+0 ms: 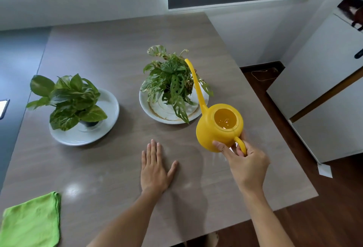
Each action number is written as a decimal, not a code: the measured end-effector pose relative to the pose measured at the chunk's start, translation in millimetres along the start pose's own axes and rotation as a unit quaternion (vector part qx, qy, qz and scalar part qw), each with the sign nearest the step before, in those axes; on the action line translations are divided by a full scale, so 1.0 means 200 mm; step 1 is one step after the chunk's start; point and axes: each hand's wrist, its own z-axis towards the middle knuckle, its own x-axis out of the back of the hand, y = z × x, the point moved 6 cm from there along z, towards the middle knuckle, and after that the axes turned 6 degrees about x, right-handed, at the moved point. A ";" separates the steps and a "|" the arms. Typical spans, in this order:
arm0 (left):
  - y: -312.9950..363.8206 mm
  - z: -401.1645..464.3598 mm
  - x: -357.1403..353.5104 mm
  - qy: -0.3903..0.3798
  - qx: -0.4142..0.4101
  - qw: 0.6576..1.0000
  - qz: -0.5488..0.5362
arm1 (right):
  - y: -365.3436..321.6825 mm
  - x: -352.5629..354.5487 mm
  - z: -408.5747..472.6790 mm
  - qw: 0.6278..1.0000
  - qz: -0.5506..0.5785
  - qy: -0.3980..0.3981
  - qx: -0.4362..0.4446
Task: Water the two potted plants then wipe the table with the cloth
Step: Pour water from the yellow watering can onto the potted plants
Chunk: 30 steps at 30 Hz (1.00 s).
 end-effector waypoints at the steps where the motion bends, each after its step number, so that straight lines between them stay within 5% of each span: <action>1: 0.00 0.00 0.00 -0.001 -0.001 1.000 0.000 | -0.01 -0.01 0.01 1.000 -0.003 -0.006 0.010; 30: -0.01 0.01 -0.01 0.004 0.001 1.000 0.001 | -0.10 -0.04 0.07 0.999 -0.017 -0.036 0.037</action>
